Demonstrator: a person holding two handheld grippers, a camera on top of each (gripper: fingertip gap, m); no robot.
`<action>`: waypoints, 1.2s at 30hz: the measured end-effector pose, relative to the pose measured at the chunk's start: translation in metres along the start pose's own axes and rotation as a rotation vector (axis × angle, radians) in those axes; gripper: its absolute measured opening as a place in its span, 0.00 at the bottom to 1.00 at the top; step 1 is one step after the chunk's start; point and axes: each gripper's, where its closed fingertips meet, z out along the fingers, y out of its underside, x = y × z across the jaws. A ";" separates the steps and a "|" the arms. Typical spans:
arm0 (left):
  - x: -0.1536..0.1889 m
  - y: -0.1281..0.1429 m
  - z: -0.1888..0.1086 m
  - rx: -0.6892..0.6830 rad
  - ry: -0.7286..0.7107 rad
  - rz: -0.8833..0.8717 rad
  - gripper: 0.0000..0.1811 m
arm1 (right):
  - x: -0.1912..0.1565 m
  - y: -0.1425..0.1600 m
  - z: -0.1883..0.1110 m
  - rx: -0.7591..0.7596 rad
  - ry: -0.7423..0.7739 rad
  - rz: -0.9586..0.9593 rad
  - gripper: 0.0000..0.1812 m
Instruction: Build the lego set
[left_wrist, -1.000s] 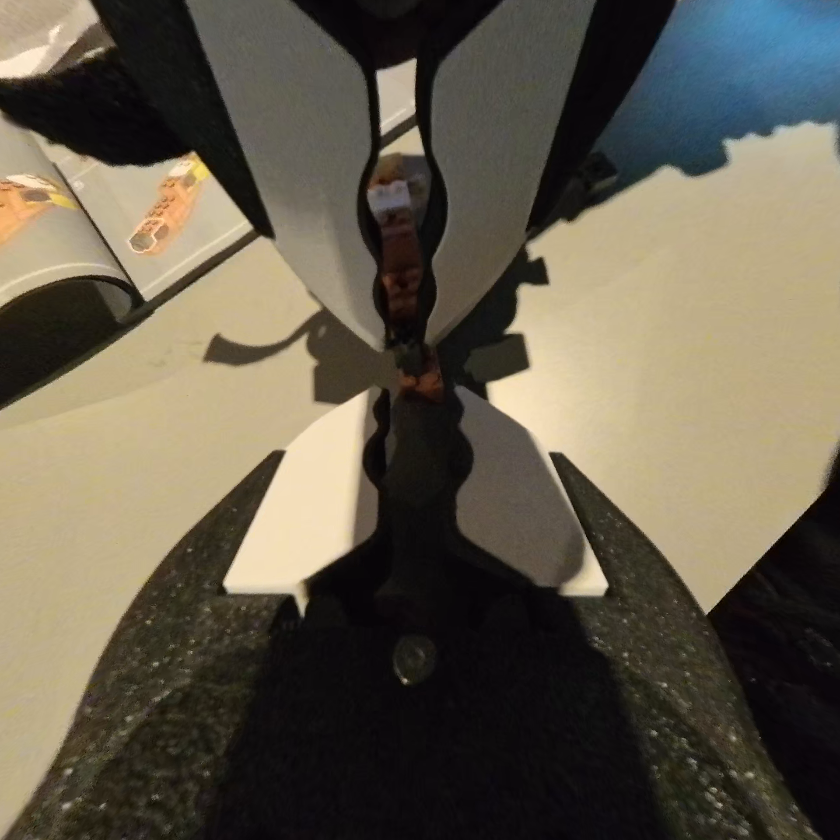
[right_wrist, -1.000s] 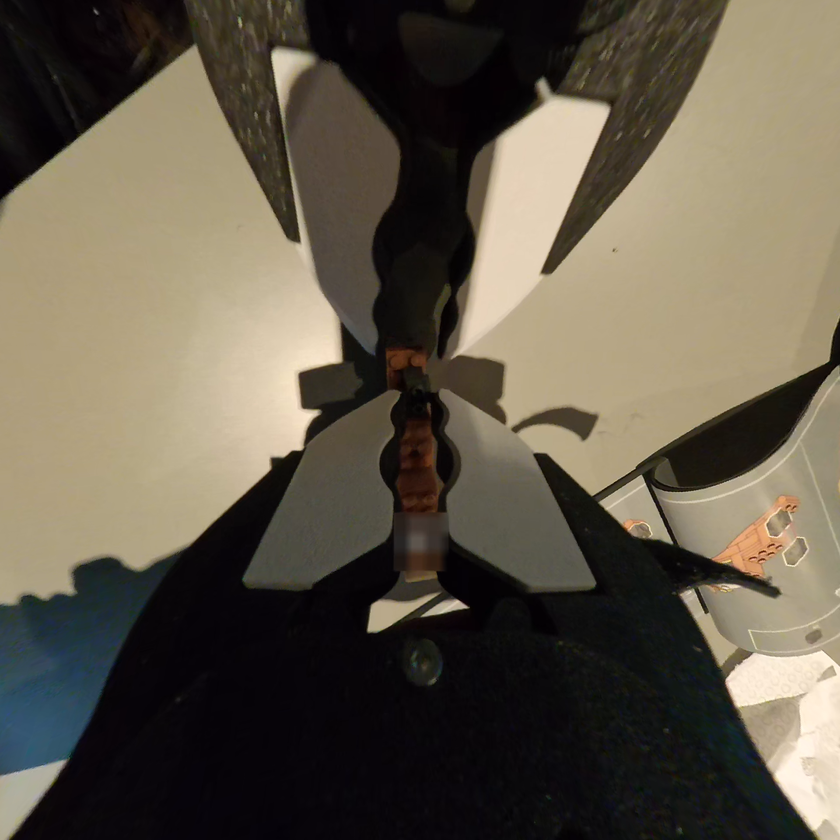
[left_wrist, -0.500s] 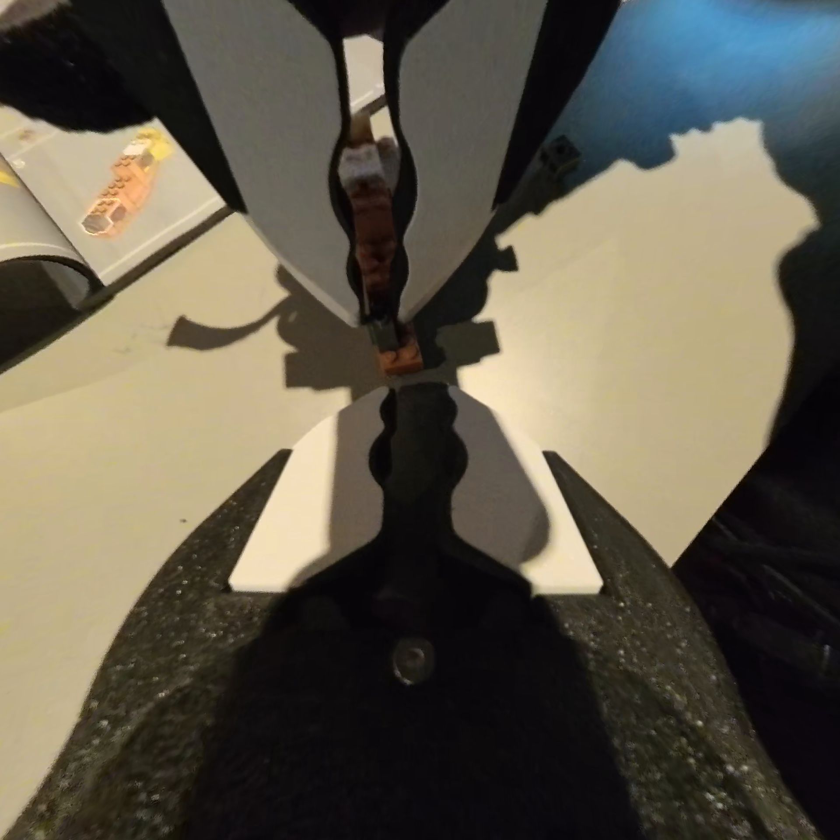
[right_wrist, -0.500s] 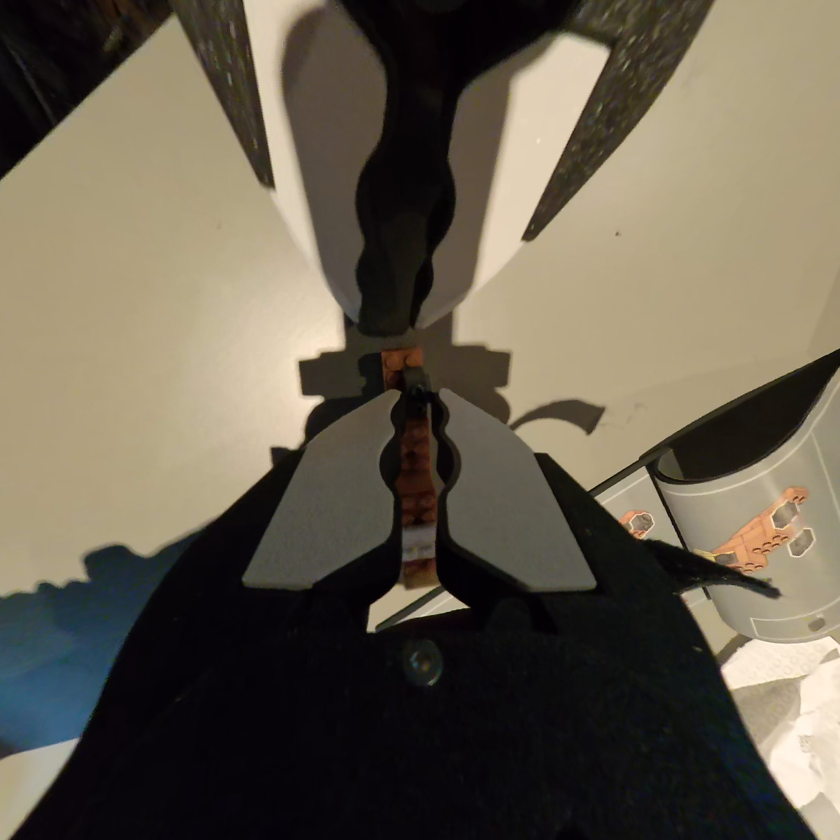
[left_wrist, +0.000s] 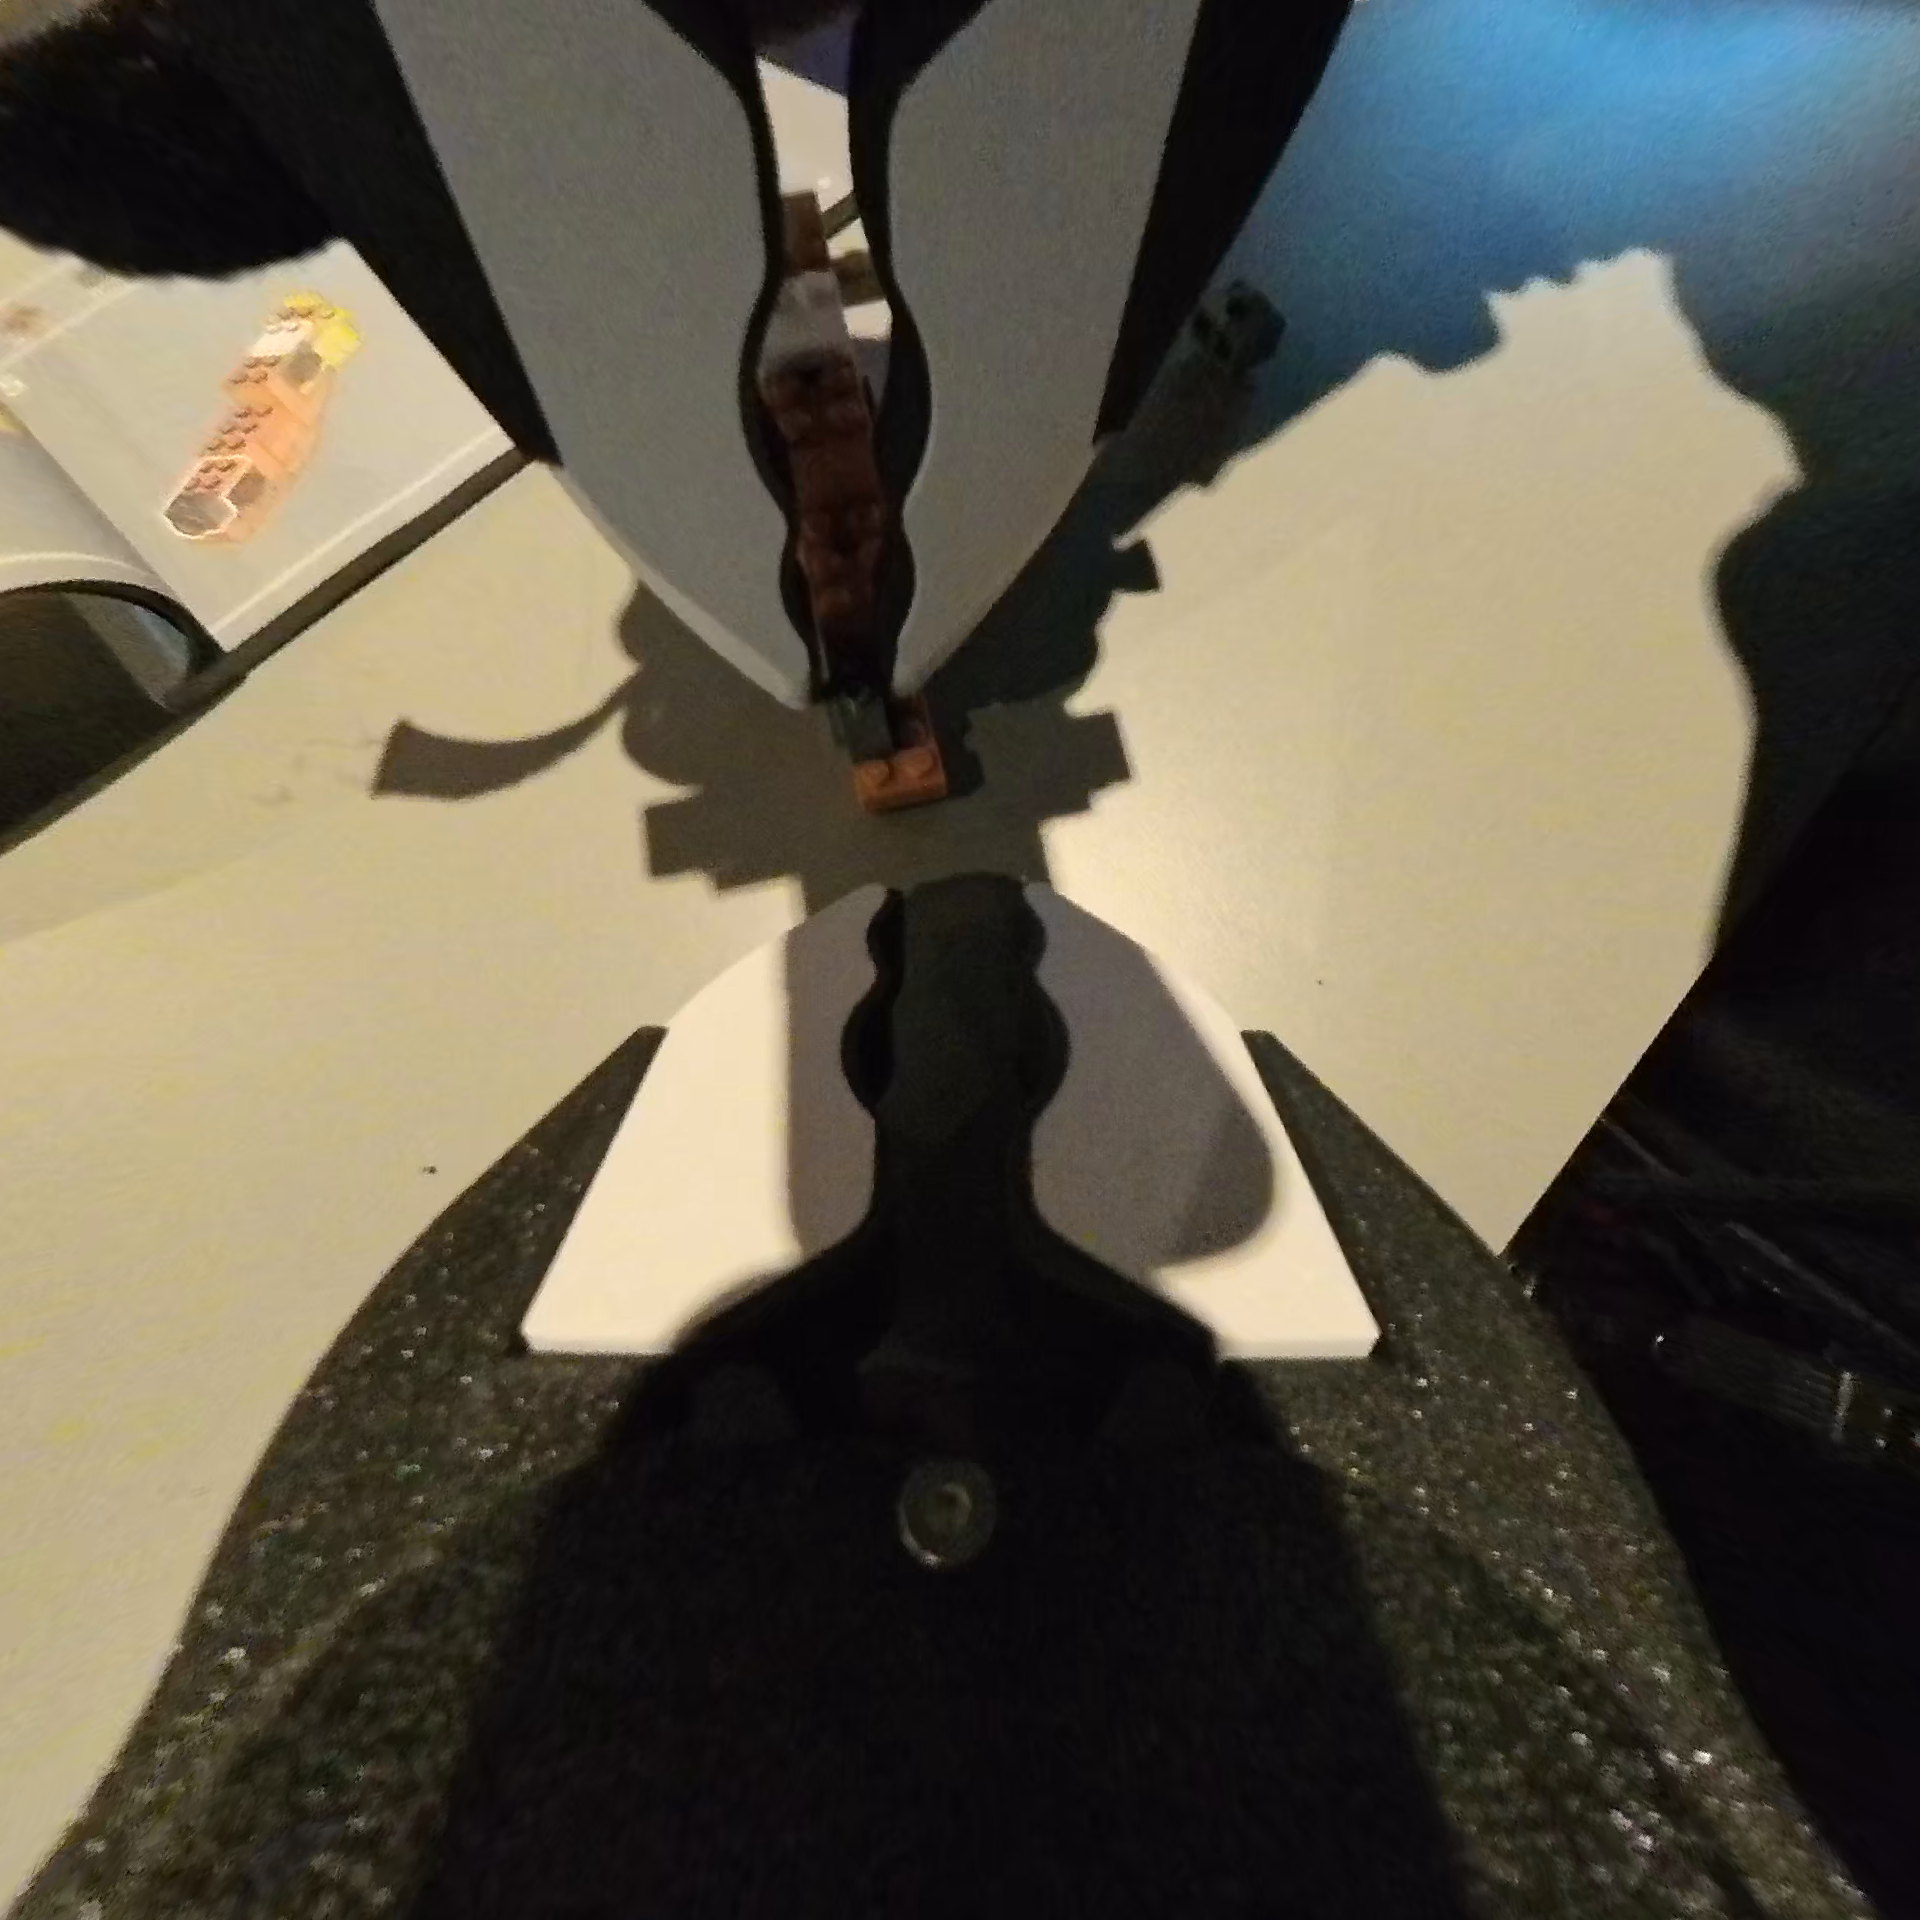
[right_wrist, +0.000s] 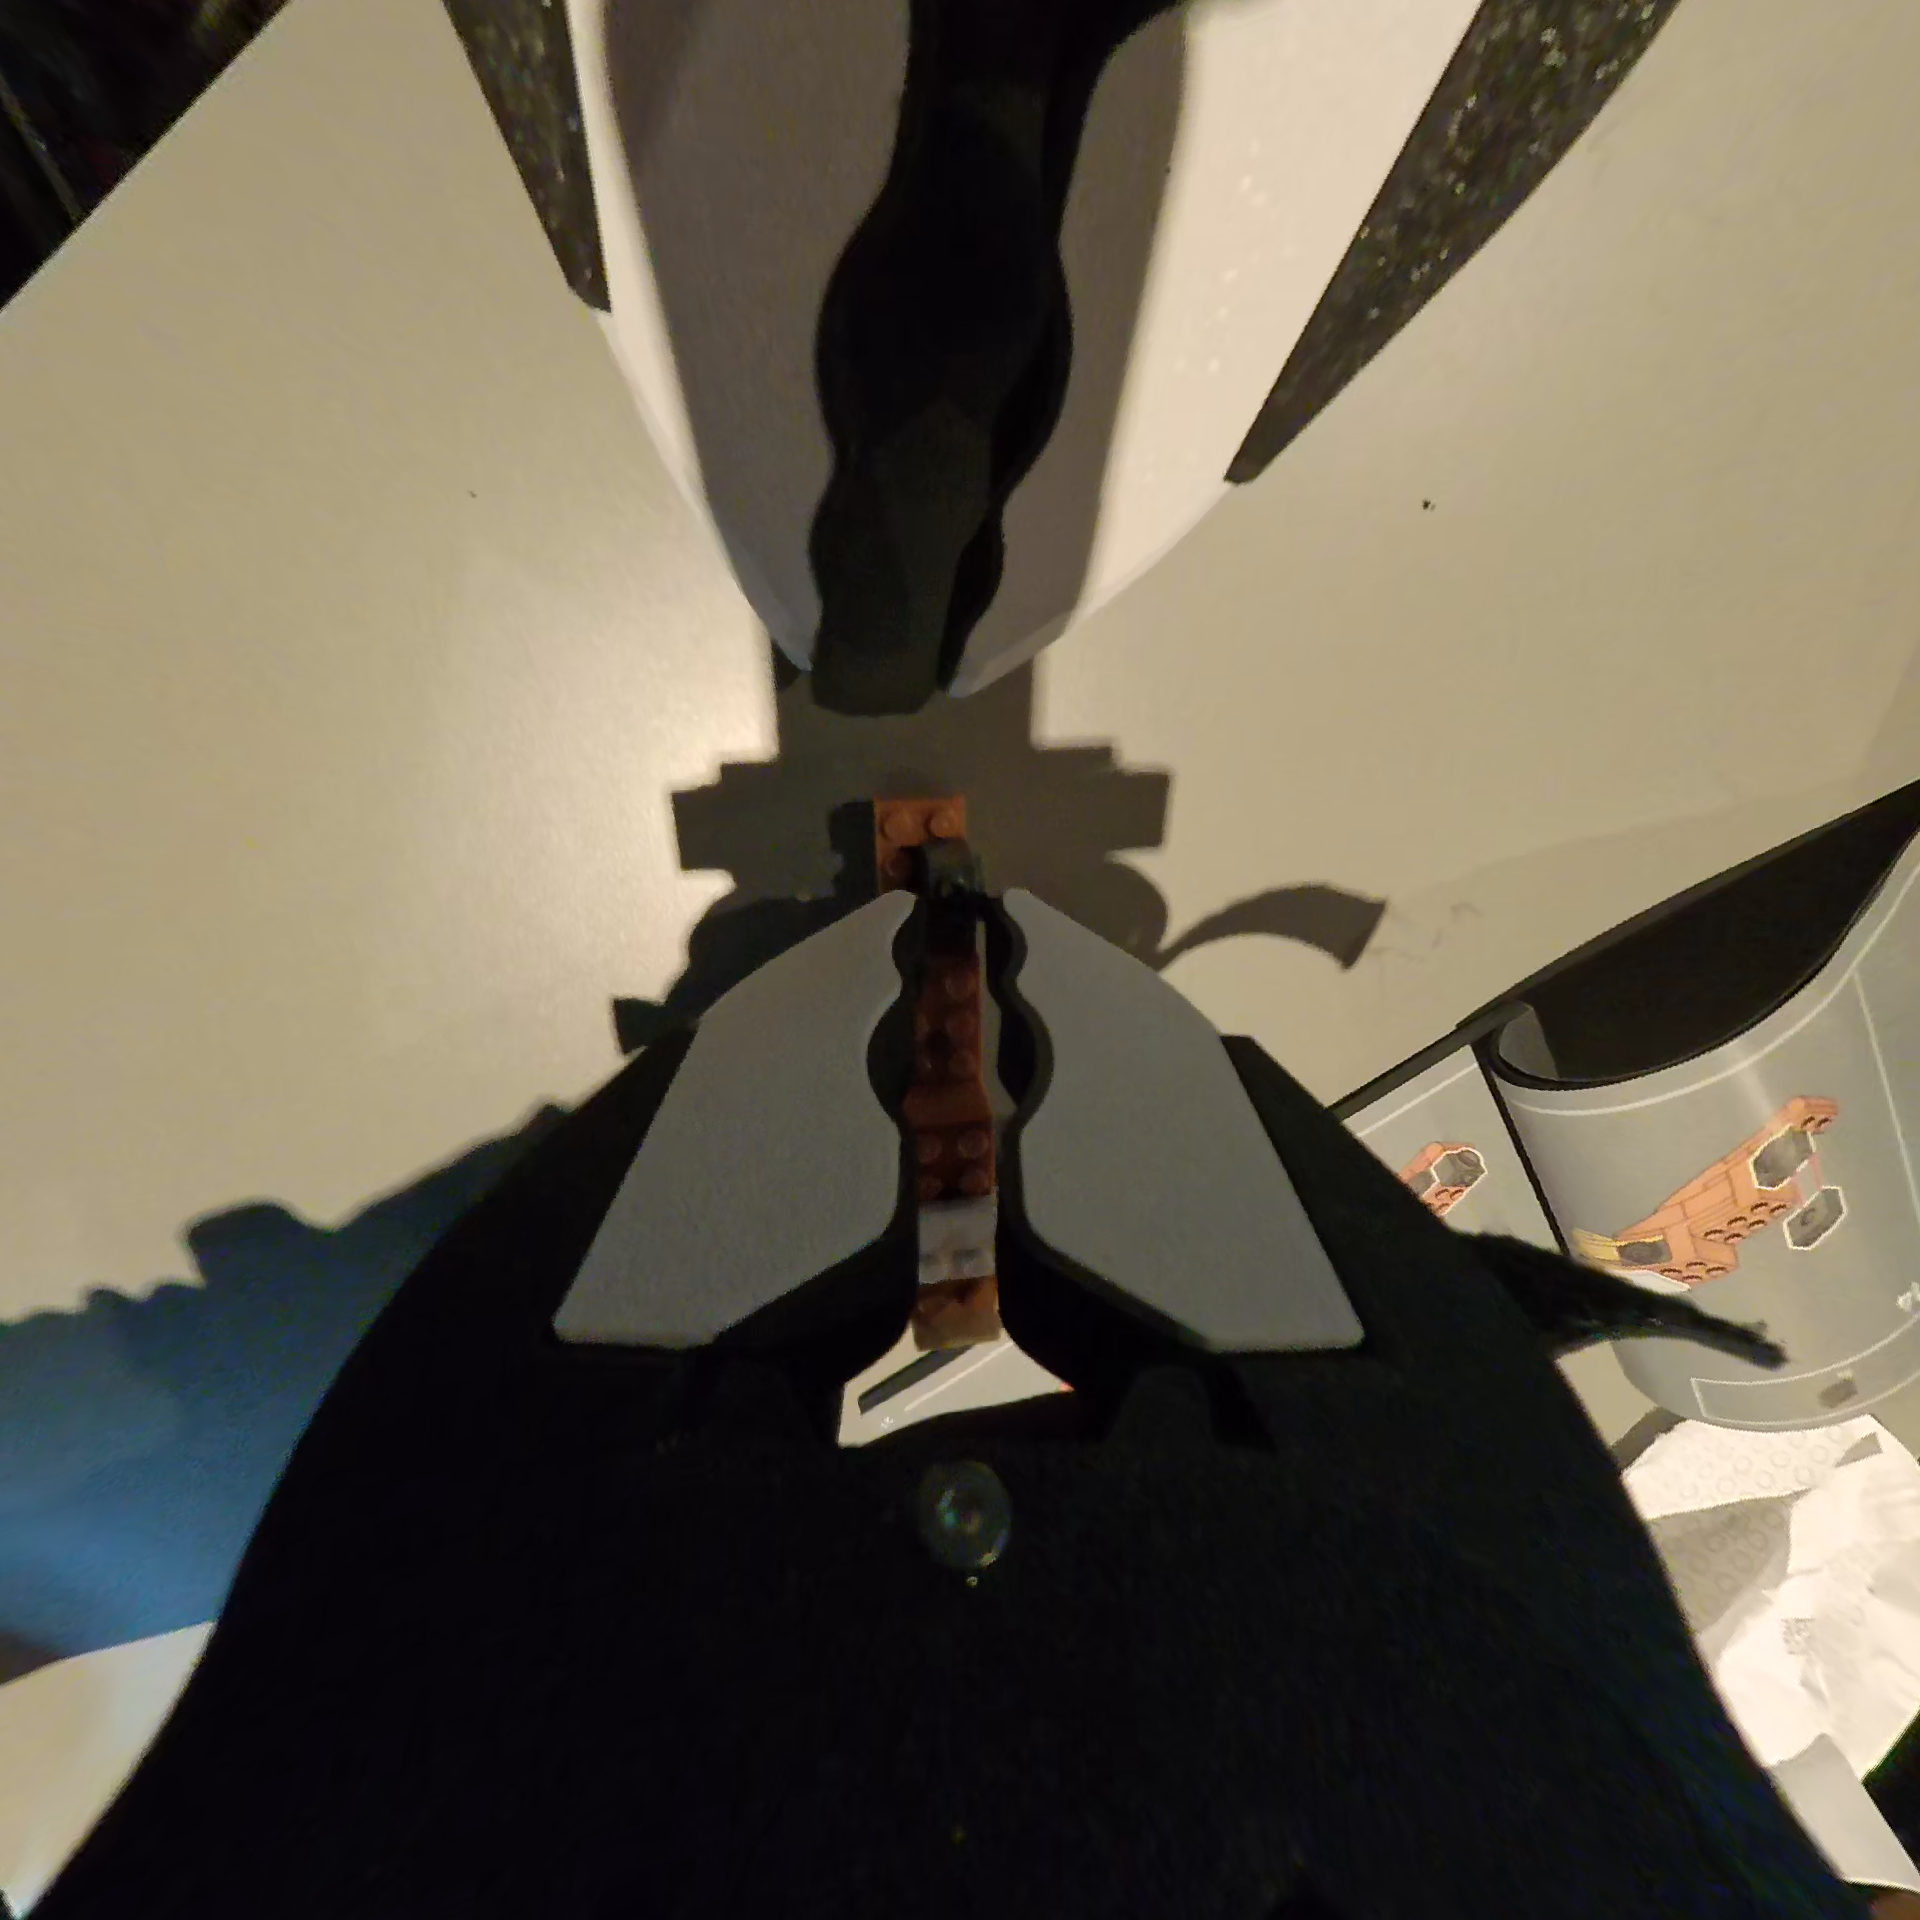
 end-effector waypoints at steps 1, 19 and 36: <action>0.000 0.000 0.000 0.000 -0.001 -0.002 0.11 | 0.000 0.000 0.000 -0.003 -0.002 0.000 0.05; -0.001 0.006 -0.007 0.003 0.003 0.014 0.10 | 0.001 0.007 -0.001 -0.101 0.003 -0.045 0.05; -0.001 0.006 -0.011 0.014 0.005 0.020 0.09 | -0.002 0.012 -0.005 -0.168 -0.012 -0.101 0.05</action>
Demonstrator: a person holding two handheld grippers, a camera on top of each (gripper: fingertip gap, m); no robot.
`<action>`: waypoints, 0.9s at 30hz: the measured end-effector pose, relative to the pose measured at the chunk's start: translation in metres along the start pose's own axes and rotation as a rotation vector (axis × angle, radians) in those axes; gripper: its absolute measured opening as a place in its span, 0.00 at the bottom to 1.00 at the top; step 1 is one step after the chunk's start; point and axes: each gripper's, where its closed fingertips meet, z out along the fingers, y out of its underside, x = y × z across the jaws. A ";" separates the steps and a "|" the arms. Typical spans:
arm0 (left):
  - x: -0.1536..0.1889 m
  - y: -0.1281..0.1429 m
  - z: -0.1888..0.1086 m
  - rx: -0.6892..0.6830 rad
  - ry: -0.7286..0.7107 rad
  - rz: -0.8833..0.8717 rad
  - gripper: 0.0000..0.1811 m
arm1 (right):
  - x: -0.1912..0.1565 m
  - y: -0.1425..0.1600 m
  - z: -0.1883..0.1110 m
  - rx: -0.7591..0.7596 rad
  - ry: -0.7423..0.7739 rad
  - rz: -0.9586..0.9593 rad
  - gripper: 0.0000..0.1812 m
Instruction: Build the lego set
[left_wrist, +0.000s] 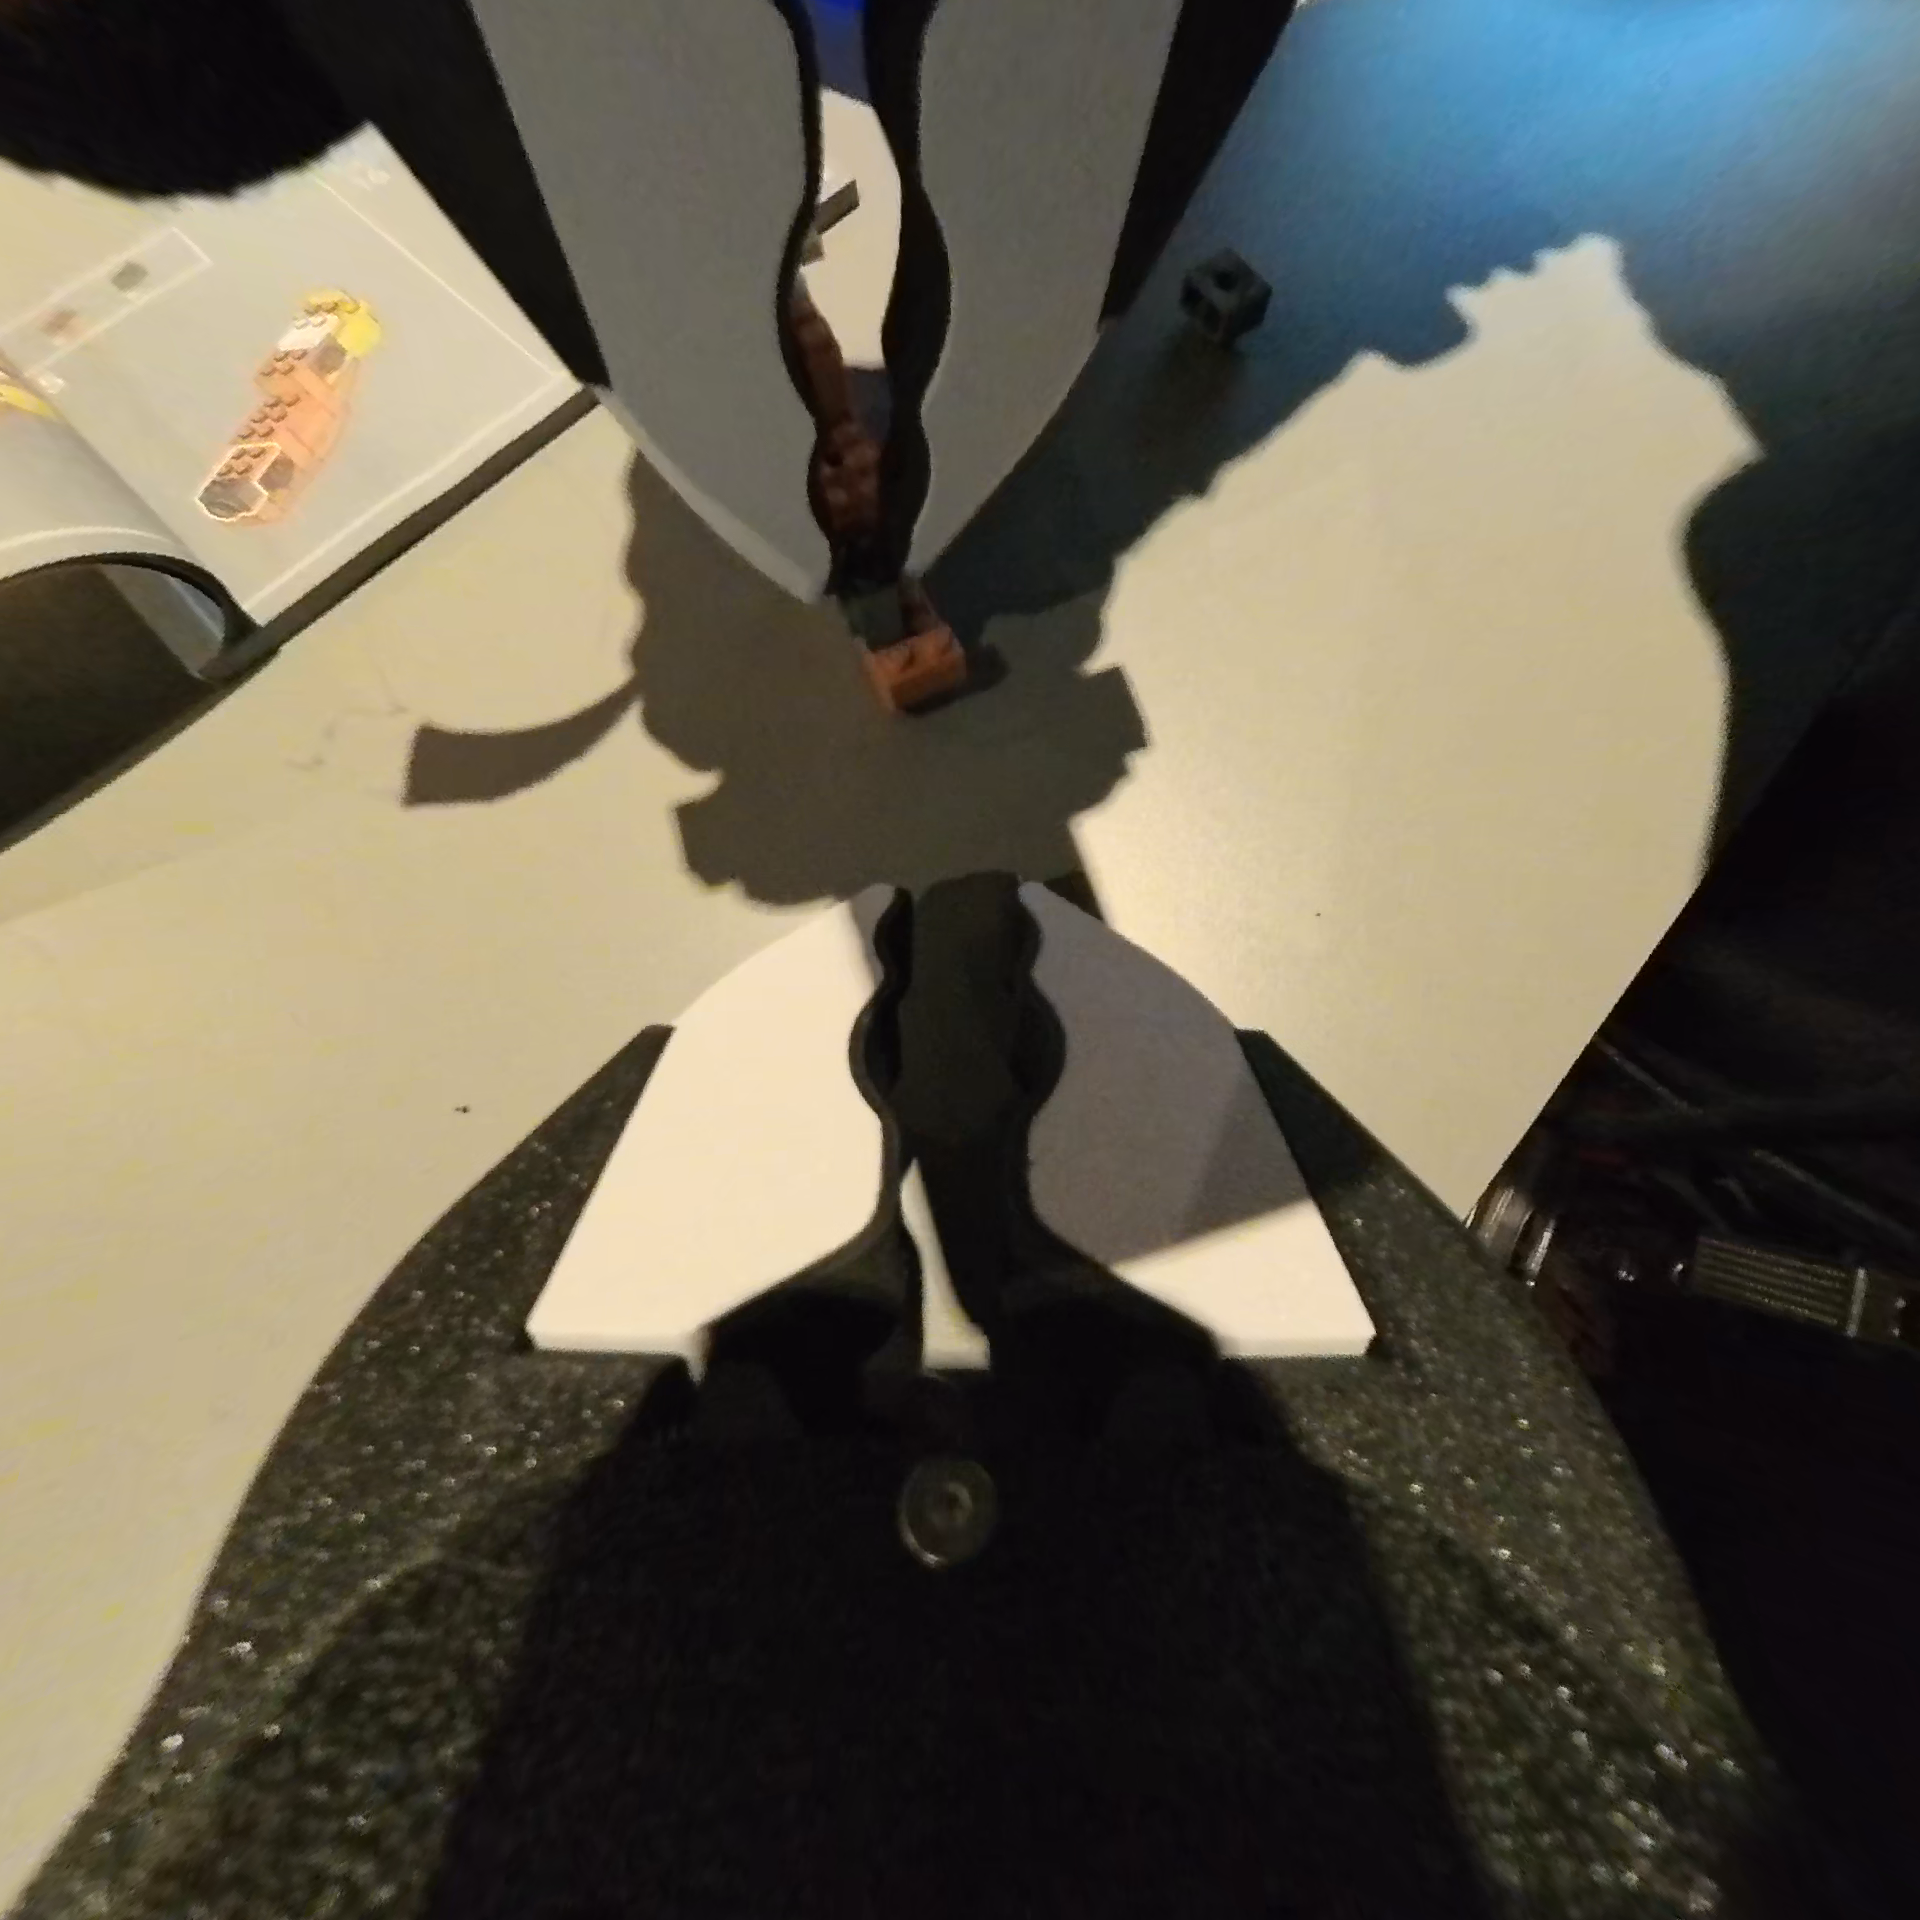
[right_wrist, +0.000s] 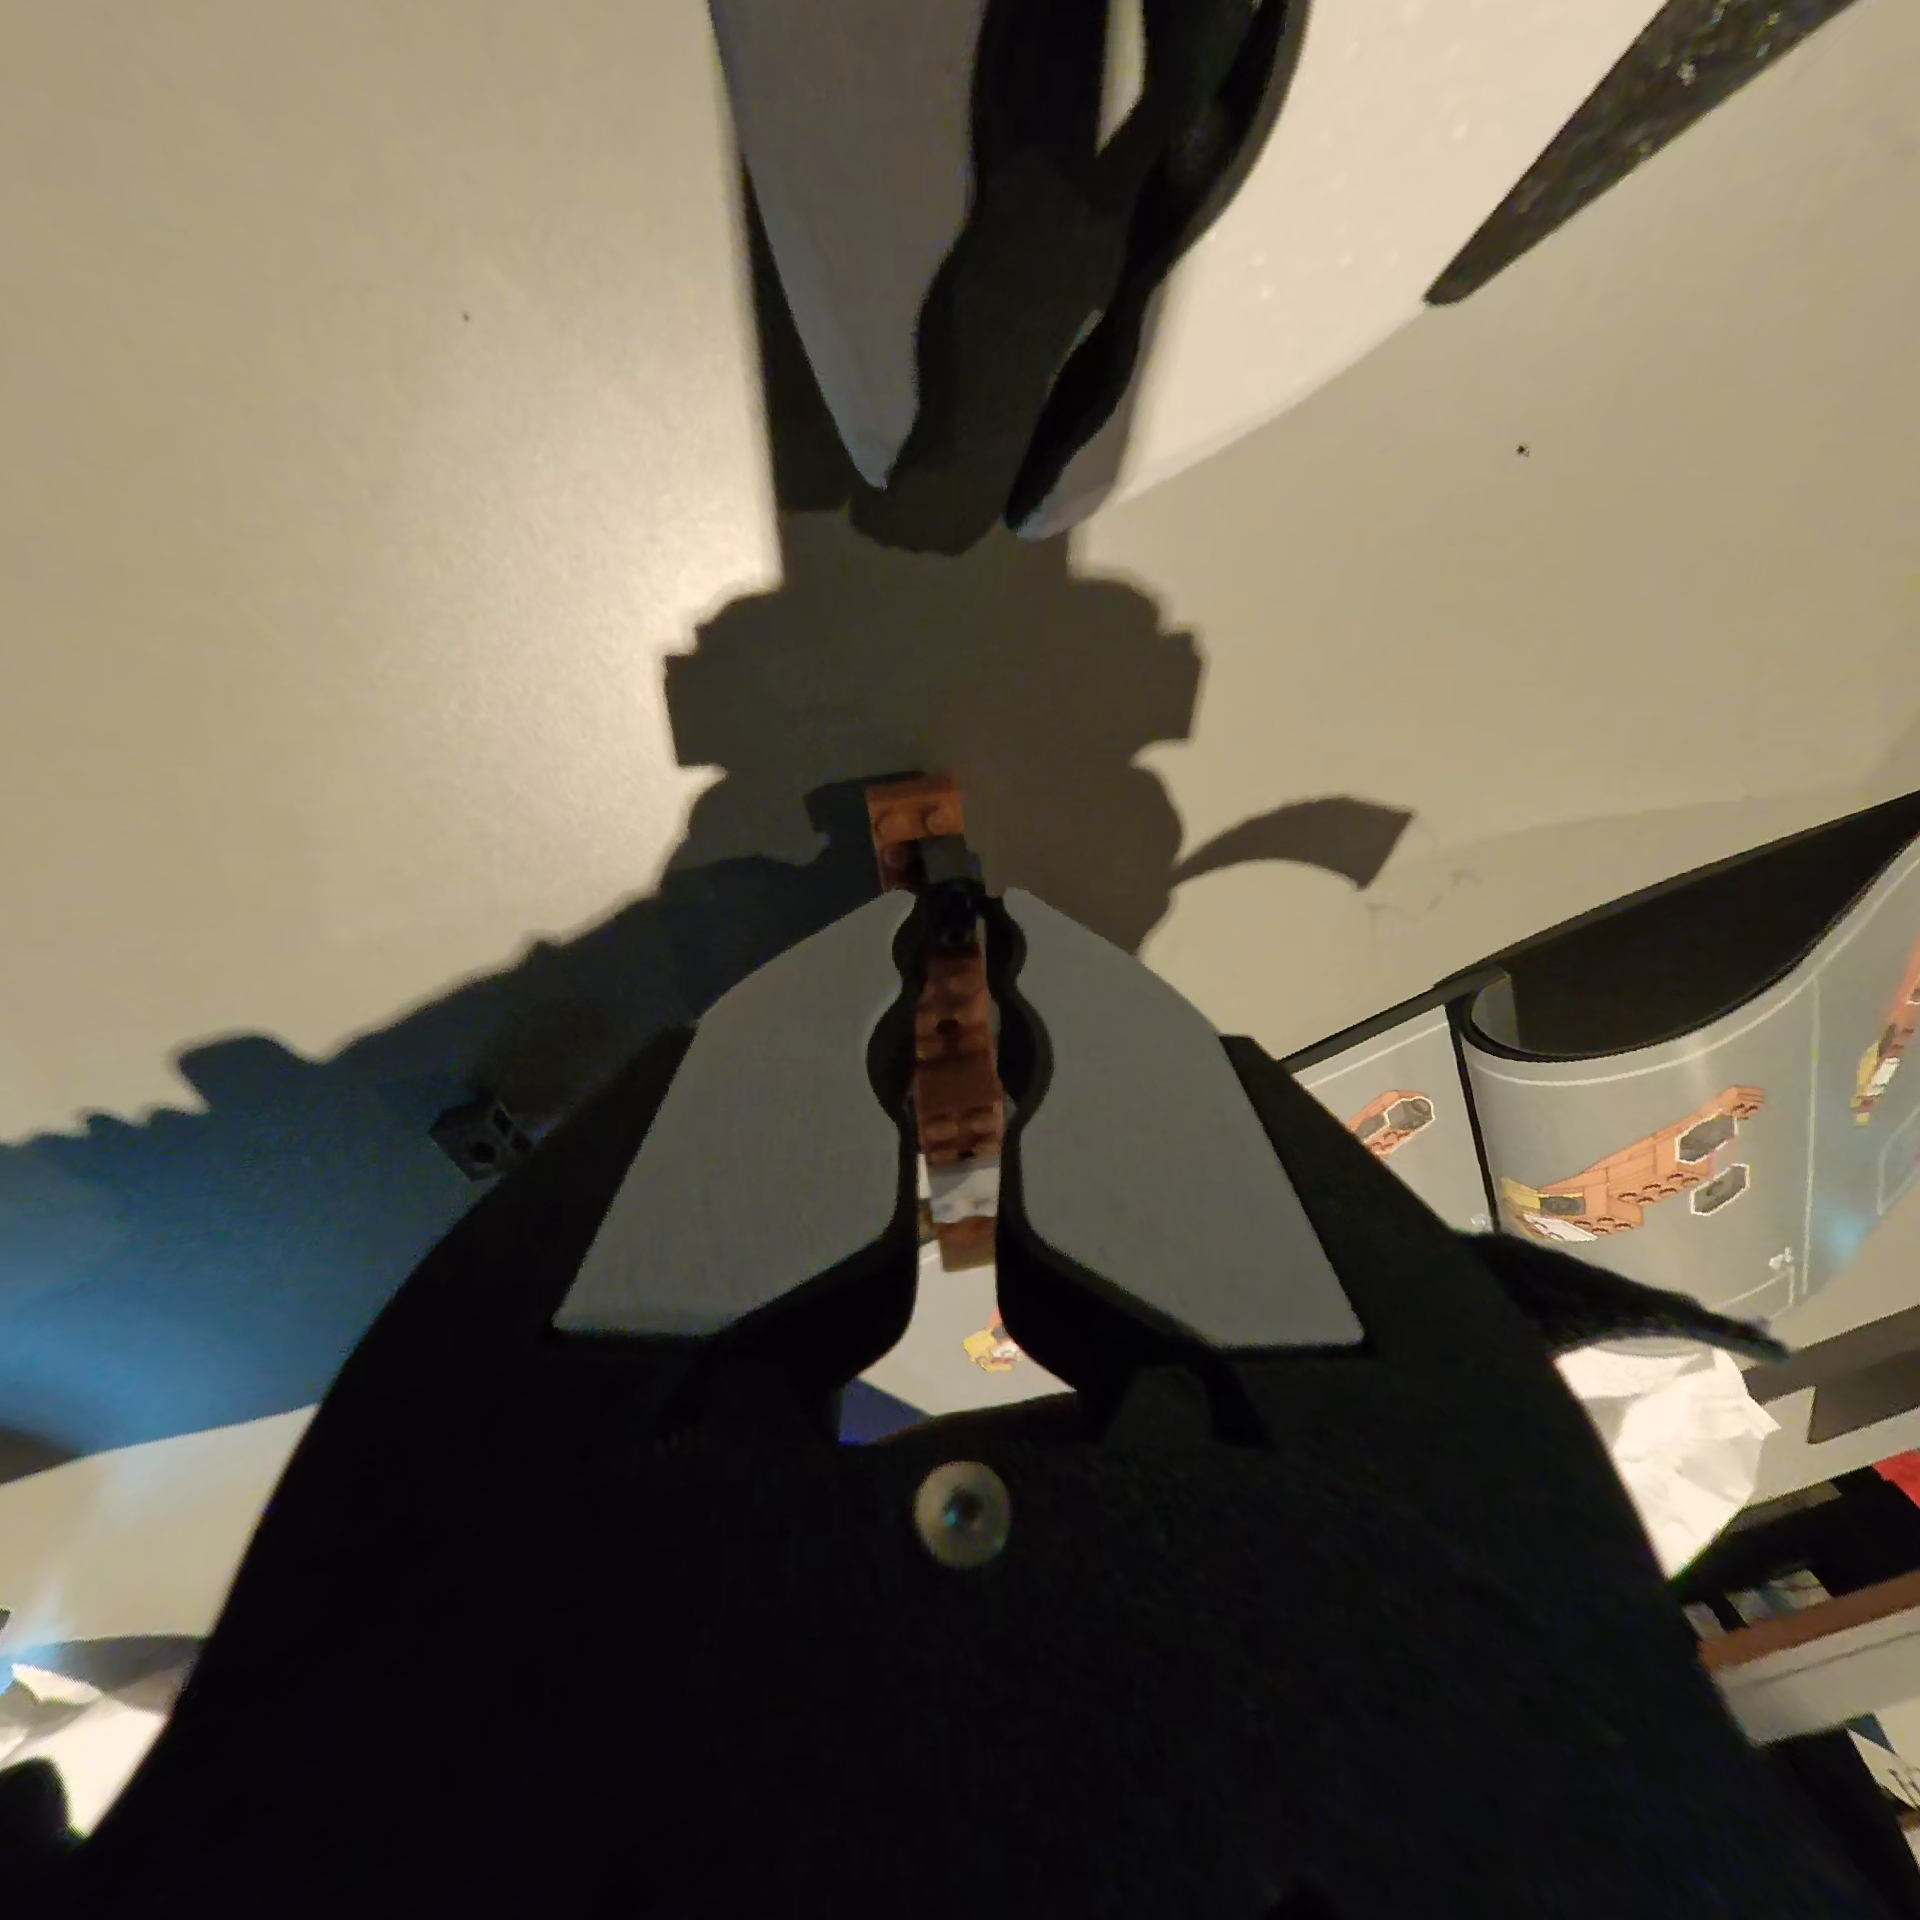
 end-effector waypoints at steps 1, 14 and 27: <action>0.000 0.000 0.000 -0.001 0.000 0.000 0.09 | 0.000 0.001 0.000 -0.009 0.004 -0.003 0.05; 0.000 0.001 0.000 -0.005 -0.001 0.001 0.08 | -0.002 0.001 0.003 -0.019 -0.001 -0.024 0.05; 0.000 0.001 0.001 -0.008 -0.005 0.008 0.08 | 0.002 0.005 0.005 -0.029 0.027 -0.009 0.06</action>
